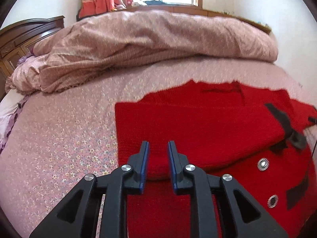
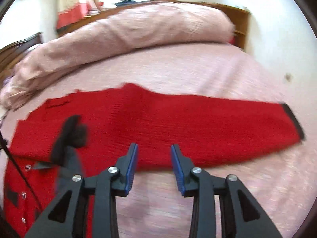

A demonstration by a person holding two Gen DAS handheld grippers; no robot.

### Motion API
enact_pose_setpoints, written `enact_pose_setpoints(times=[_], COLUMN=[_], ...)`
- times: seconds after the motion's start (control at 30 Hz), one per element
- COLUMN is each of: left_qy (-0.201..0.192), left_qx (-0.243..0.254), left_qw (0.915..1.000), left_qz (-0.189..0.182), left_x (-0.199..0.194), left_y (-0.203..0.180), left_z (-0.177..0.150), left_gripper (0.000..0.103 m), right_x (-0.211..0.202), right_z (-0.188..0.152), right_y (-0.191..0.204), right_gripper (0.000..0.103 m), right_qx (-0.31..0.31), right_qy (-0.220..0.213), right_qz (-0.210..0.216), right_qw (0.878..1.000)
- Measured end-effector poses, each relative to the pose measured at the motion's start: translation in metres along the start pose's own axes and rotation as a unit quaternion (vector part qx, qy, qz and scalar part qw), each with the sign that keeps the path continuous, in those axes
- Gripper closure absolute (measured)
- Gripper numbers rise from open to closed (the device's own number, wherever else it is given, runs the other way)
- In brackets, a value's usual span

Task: Fold small clothes
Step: 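Release the sleeve with the left gripper onto the cardigan body, then grasp the black cuff of the other sleeve with the right gripper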

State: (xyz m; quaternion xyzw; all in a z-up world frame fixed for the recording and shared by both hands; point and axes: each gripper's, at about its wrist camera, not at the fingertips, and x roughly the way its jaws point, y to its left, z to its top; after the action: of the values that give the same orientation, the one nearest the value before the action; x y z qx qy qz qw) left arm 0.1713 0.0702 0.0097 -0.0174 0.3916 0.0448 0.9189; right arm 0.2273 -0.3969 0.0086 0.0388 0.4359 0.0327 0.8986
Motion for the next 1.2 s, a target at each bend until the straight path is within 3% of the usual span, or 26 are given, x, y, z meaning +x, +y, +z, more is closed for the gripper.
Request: enact_pose_setpoints(times=[0.13, 0.27, 0.33, 0.43, 0.53, 0.67, 0.8, 1.0, 1.13, 1.2], left_qy=[-0.003, -0.021, -0.021, -0.02, -0.009, 0.006, 0.006, 0.006, 0.008, 0.012], left_qx=[-0.054, -0.065, -0.078, -0.099, -0.092, -0.085, -0.064, -0.023, -0.02, -0.022], left_qw=[0.9982, 0.9976, 0.9967, 0.9949, 0.9956, 0.9958, 0.9973, 0.9989, 0.9991, 0.9991], left_qz=[-0.027, -0.006, -0.003, 0.002, 0.019, 0.034, 0.036, 0.041, 0.037, 0.035], left_x=[-0.011, -0.019, -0.018, -0.014, -0.004, 0.01, 0.016, 0.021, 0.023, 0.025], left_y=[0.007, 0.007, 0.01, 0.017, 0.017, 0.016, 0.009, -0.003, -0.004, -0.004], left_z=[0.013, 0.022, 0.023, 0.023, 0.018, 0.014, 0.015, 0.018, 0.019, 0.018], left_gripper=[0.085, 0.083, 0.083, 0.082, 0.082, 0.082, 0.082, 0.082, 0.081, 0.081], right_x=[-0.008, -0.023, -0.031, -0.043, -0.04, -0.021, -0.009, 0.003, 0.007, 0.009], right_z=[-0.016, -0.035, -0.04, -0.044, -0.048, -0.052, -0.041, -0.029, -0.025, -0.02], right_y=[-0.089, -0.169, -0.202, -0.244, -0.287, -0.315, -0.321, -0.344, -0.349, -0.346], right_gripper=[0.065, 0.065, 0.053, 0.045, 0.039, 0.039, 0.039, 0.04, 0.04, 0.042], right_qx=[0.142, 0.237, 0.265, 0.298, 0.369, 0.436, 0.446, 0.483, 0.479, 0.467], right_qy=[0.022, 0.001, -0.016, -0.052, -0.077, -0.098, -0.118, -0.157, -0.161, -0.155], right_qz=[0.057, 0.068, 0.067, 0.06, 0.09, 0.134, 0.137, 0.163, 0.172, 0.164], right_qw=[0.988, 0.969, 0.962, 0.951, 0.922, 0.884, 0.876, 0.846, 0.846, 0.855])
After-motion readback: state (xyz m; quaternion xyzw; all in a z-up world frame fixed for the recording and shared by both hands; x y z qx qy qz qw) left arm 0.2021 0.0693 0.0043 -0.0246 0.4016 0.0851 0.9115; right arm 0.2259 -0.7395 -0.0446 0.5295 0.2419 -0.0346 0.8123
